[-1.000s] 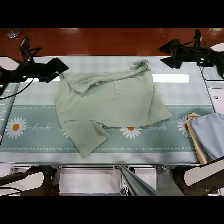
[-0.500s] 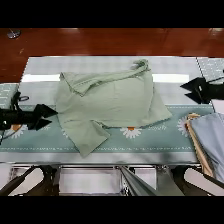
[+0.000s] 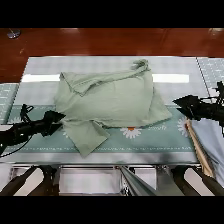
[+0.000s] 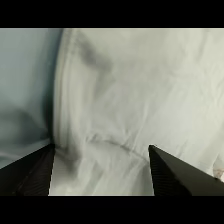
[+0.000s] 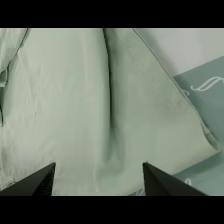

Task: Fold the shirts.

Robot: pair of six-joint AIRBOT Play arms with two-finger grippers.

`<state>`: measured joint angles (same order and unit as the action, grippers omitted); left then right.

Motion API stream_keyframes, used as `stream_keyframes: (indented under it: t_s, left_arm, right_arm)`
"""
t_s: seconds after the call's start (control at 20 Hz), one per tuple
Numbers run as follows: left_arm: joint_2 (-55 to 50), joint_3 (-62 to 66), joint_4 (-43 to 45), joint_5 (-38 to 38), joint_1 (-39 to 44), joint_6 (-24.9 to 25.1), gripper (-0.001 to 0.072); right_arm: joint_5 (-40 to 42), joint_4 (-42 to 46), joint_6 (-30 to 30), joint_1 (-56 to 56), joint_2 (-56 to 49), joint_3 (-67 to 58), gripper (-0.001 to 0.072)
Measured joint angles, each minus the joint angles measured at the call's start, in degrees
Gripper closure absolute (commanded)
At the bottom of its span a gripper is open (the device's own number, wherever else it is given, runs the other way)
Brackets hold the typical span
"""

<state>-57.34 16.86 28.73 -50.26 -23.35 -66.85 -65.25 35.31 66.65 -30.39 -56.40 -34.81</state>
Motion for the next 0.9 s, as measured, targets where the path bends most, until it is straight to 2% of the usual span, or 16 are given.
stream_keyframes:
  t_s: [0.1,0.15,0.2,0.25,0.4,0.55,0.7,0.9]
  left_arm:
    - [0.0,-0.1,-2.1,3.7,3.9,1.1,0.0016]
    - [-0.1,0.1,-2.6,4.8,5.7,1.7,0.0160]
    - [-0.5,0.3,-3.0,5.9,7.3,2.1,0.0609]
    - [-0.9,0.6,-2.8,6.4,8.4,2.4,0.0682]
    - [-1.9,2.2,-3.8,6.3,10.4,3.7,0.0682]
    - [-2.4,3.7,-4.3,5.3,11.1,4.4,0.0682]
    - [-2.6,4.3,-4.4,5.0,11.4,4.6,0.0682]
    - [-2.6,4.7,-4.6,4.8,11.6,4.8,0.0682]
  right_arm:
    - [0.5,0.9,0.2,-0.3,0.2,0.2,0.0085]
    - [1.2,2.7,1.1,-0.7,0.3,0.3,0.0085]
    - [2.0,5.2,2.4,-1.1,0.4,0.3,0.0085]
    - [2.6,8.3,4.1,-1.5,0.4,0.3,0.0085]
    - [2.6,18.9,10.3,-2.1,0.5,0.5,0.0085]
    - [1.3,23.9,14.3,-1.8,-0.5,1.0,0.0085]
    - [1.8,24.2,15.5,0.9,-3.7,1.2,0.0085]
    - [5.1,19.8,15.4,5.1,-10.4,-0.3,0.0085]
